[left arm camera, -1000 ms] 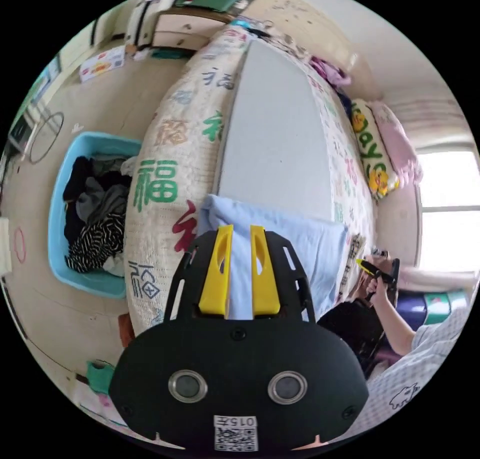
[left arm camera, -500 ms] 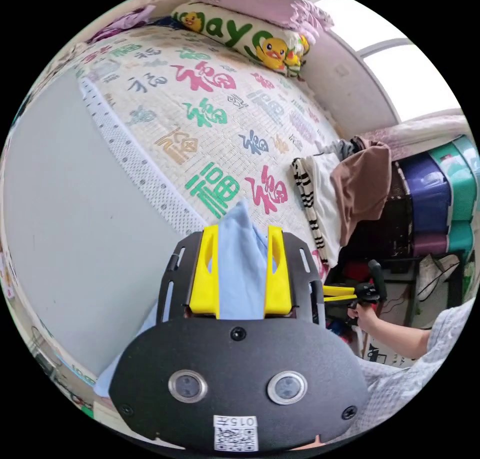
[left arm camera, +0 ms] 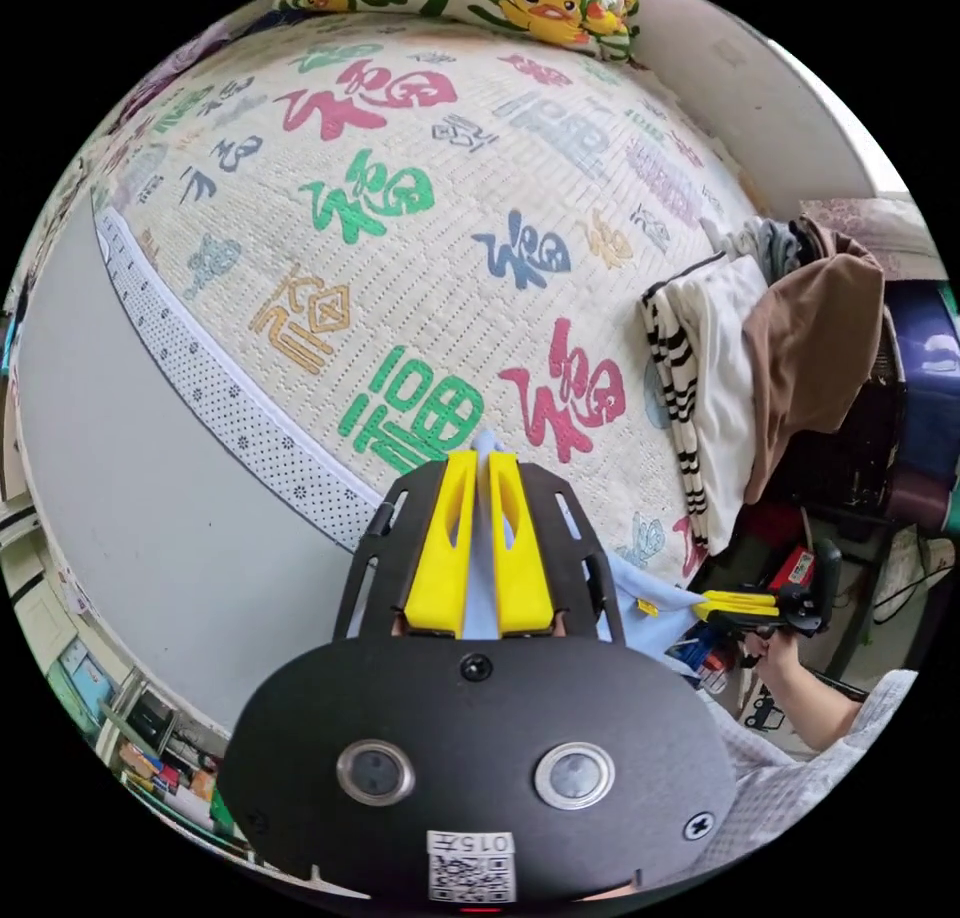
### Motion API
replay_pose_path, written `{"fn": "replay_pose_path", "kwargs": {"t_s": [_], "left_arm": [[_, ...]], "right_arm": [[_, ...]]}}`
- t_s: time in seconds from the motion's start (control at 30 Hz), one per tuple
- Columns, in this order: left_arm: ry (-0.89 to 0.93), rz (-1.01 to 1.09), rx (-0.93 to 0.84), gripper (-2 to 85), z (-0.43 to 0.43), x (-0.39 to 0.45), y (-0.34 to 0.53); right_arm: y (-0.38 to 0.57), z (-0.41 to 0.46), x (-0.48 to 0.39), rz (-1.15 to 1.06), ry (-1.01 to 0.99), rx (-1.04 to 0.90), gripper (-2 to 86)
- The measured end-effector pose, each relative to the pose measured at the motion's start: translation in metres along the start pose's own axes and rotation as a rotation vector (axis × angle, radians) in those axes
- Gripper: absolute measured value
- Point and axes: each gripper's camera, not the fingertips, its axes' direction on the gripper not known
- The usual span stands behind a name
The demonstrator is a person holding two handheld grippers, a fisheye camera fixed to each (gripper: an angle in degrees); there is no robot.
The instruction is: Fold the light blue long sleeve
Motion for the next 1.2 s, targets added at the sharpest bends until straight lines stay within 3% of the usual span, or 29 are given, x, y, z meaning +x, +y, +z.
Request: {"fn": "replay_pose_path", "kwargs": {"t_s": [0.17, 0.3, 0.43, 0.57, 0.73, 0.83, 0.97, 1.1, 1.2], "left_arm": [[0.321, -0.071, 0.321, 0.5, -0.074, -0.048, 0.033], [0.443, -0.091, 0.487, 0.5, -0.113, -0.090, 0.101], [0.487, -0.198, 0.546, 0.6, -0.116, -0.166, 0.219], [0.503, -0.439, 0.560, 0.4, -0.072, -0.252, 0.356], [0.475, -0.694, 0.480, 0.1, 0.008, -0.318, 0.478], [0.616, -0.837, 0.598, 4.1, 0.036, -0.347, 0.534], [0.804, -0.793, 0.655, 12.7, 0.060, -0.349, 0.538], [0.755, -0.704, 0.586, 12.3, 0.067, -0.331, 0.505], [0.732, -0.666, 0.506, 5.9, 0.075, -0.321, 0.487]], "right_arm": [[0.001, -0.085, -0.034, -0.088, 0.111, 0.250, 0.7], [0.014, -0.112, -0.090, -0.316, 0.109, 0.269, 0.5], [0.053, -0.032, -0.175, -0.599, -0.087, -0.077, 0.5], [0.110, 0.105, -0.235, -0.749, -0.072, -0.345, 0.5], [0.137, 0.228, -0.248, -0.746, -0.013, -0.543, 0.5], [0.142, 0.266, -0.242, -0.727, 0.066, -0.604, 0.5], [0.134, 0.289, -0.235, -0.704, 0.094, -0.648, 0.5], [0.129, 0.308, -0.240, -0.711, 0.132, -0.677, 0.5], [0.133, 0.324, -0.250, -0.756, 0.182, -0.691, 0.5]]}}
